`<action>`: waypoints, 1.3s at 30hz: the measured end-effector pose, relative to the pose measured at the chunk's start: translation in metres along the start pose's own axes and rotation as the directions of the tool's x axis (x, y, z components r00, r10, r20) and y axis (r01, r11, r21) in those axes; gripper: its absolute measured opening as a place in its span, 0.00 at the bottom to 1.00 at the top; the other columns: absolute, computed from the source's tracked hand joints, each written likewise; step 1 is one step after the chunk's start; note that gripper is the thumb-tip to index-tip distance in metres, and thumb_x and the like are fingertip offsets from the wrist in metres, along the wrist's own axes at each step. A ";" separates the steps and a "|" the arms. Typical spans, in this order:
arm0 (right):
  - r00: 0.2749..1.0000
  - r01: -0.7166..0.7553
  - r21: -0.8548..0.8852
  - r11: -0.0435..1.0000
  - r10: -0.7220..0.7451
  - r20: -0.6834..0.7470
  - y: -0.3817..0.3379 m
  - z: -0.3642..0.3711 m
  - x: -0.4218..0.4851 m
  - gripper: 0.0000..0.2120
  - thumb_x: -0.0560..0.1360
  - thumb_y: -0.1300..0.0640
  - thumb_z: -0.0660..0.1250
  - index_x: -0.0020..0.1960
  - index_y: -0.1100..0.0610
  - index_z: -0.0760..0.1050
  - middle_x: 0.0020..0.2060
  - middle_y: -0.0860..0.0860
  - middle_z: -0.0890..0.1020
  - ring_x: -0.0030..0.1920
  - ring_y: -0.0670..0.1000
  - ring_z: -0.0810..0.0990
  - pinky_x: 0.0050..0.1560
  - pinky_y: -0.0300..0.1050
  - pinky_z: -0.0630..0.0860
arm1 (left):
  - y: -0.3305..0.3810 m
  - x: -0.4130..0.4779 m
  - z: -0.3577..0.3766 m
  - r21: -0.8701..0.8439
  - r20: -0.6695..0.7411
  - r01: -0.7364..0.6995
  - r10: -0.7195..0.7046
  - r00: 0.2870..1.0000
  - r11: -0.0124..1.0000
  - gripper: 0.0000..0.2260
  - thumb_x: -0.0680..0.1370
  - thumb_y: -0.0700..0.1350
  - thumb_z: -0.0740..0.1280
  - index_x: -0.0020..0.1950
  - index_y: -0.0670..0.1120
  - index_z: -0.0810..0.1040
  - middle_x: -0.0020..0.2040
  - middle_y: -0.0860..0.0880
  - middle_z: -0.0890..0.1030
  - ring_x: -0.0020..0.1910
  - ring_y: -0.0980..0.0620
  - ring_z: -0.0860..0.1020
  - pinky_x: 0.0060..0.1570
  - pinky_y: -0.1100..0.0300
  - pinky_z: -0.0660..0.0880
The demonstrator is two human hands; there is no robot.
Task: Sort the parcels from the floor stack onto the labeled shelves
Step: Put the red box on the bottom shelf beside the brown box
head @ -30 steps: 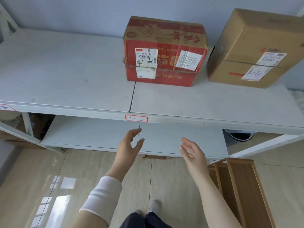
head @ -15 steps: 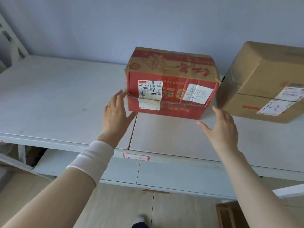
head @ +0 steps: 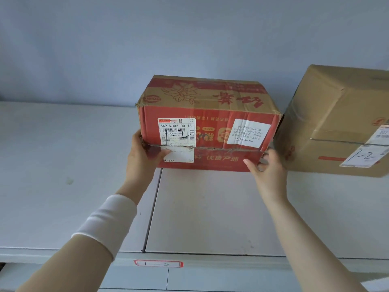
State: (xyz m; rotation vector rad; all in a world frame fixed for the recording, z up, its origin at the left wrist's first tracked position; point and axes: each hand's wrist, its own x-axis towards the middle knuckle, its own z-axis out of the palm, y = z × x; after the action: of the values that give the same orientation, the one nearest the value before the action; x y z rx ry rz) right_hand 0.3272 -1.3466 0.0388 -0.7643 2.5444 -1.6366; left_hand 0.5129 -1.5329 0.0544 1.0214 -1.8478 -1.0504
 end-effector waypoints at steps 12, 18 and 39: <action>0.995 -0.051 -0.010 0.999 0.052 0.086 -0.003 0.000 0.006 0.33 0.69 0.54 0.74 0.70 0.55 0.65 0.62 0.52 0.78 0.61 0.51 0.78 0.58 0.42 0.73 | -0.005 0.010 0.002 -0.037 0.064 0.064 -0.062 0.996 0.997 0.39 0.74 0.41 0.71 0.76 0.50 0.49 0.64 0.59 0.71 0.64 0.56 0.70 0.60 0.59 0.67; 0.970 -0.154 0.031 0.988 0.145 0.195 0.008 -0.075 -0.021 0.39 0.69 0.56 0.74 0.74 0.53 0.59 0.70 0.53 0.69 0.68 0.53 0.71 0.66 0.49 0.71 | 0.029 -0.077 0.006 0.066 -0.159 0.126 -0.114 0.981 0.990 0.38 0.73 0.45 0.71 0.77 0.51 0.52 0.74 0.49 0.63 0.72 0.49 0.64 0.69 0.51 0.63; 0.959 -0.249 0.048 0.967 0.240 0.148 0.137 -0.313 0.071 0.47 0.68 0.51 0.74 0.77 0.51 0.48 0.74 0.52 0.63 0.73 0.49 0.62 0.71 0.45 0.63 | 0.151 -0.151 0.247 0.003 0.243 0.131 -0.128 0.962 0.991 0.45 0.71 0.48 0.73 0.77 0.48 0.47 0.77 0.48 0.57 0.74 0.50 0.60 0.72 0.51 0.60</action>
State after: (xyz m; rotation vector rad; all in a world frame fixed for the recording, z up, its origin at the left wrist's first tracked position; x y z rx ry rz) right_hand 0.1258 -1.0645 0.0786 -0.5146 2.3641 -1.5221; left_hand 0.3141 -1.2745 0.0654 1.0561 -1.9859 -1.3136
